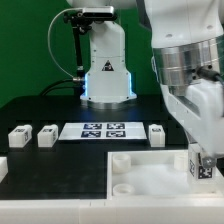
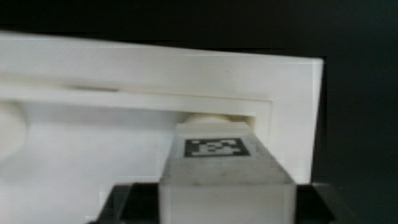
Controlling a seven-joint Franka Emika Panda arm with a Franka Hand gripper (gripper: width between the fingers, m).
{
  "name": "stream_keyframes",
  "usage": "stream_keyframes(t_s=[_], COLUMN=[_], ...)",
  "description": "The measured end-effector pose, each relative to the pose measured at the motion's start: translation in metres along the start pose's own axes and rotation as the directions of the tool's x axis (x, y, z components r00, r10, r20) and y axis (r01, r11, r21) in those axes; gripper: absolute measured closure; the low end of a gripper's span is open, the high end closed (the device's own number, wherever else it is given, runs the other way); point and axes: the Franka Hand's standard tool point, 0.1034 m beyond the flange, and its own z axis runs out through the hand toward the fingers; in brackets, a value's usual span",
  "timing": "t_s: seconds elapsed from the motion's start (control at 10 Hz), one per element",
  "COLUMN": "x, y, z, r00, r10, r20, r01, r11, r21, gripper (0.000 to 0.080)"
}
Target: Assemble one leg
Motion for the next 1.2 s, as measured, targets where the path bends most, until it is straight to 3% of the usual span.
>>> stream_keyframes(t_s=[0.3, 0.6, 0.7, 0.8, 1.0, 1.2], x=[0.003, 0.005, 0.004, 0.004, 0.003, -0.013], y=[-0.003, -0.003, -0.002, -0.001, -0.001, 0.001], z=[-0.001, -0.002, 0.000, 0.000, 0.000, -0.013], r00=[0.959, 0.955, 0.956, 0.956, 0.957, 0.964], r10=[0.284, 0.297, 0.294, 0.293, 0.289, 0.266], r20=[0.009, -0.004, -0.005, -0.005, -0.005, 0.007], r01=[-0.284, -0.297, -0.294, -0.293, -0.289, -0.266], r11=[0.959, 0.955, 0.956, 0.956, 0.957, 0.964], r21=[0.011, 0.018, 0.014, 0.014, 0.014, 0.023], gripper=[0.0506, 0.0506, 0.0396, 0.0396, 0.0173, 0.0157])
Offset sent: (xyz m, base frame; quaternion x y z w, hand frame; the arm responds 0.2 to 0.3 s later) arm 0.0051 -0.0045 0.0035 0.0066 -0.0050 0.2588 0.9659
